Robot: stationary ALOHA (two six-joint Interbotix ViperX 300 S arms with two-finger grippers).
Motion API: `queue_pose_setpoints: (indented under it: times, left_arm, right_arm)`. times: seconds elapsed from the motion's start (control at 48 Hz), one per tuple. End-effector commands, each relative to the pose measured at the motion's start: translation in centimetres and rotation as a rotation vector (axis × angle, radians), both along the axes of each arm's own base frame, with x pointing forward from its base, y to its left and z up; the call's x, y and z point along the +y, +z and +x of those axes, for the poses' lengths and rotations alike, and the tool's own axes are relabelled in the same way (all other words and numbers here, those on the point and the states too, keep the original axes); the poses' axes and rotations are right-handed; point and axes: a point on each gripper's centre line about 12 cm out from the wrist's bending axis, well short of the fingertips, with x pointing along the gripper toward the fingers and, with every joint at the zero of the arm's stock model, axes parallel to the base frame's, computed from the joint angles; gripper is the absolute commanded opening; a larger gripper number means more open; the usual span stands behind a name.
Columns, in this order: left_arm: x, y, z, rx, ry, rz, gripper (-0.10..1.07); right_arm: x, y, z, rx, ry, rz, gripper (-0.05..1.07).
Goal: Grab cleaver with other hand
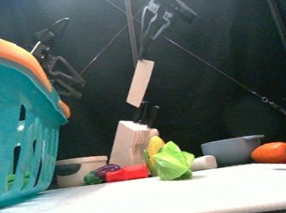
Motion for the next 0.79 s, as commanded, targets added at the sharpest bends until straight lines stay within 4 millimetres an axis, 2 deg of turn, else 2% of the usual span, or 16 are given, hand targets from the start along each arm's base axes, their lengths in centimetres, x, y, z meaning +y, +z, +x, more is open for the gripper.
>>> queue_pose_setpoints:
  times: [0.0,0.188,0.396,0.542,0.646,0.771]
  left_arm:
    - [-0.2,0.7,0.3,-0.027,-0.02,0.008,0.92]
    - [-1.0,0.9,0.7,-0.074,-0.086,-0.001,0.91]
    - [-2.8,1.6,1.6,-0.123,-0.2,0.007,0.91]
    - [-4.5,1.7,2.8,-0.126,-0.32,0.051,0.91]
    - [-5.6,0.7,4.1,-0.09,-0.418,0.098,0.91]
    - [-6.0,0.3,5.7,-0.07,-0.463,0.126,0.91]
  right_arm:
    - [1.2,2.3,-2.5,-0.093,0.047,0.019,0.52]
    - [1.9,1.4,-6.0,-0.211,0.134,0.037,0.52]
    - [2.1,-0.8,-9.3,-0.276,0.271,-0.034,0.52]
    - [2.3,-2.0,-10.1,-0.263,0.353,-0.127,0.52]
    - [2.3,-2.6,-10.2,-0.244,0.388,-0.192,0.52]
    - [2.5,-2.9,-9.9,-0.229,0.429,-0.251,0.52]
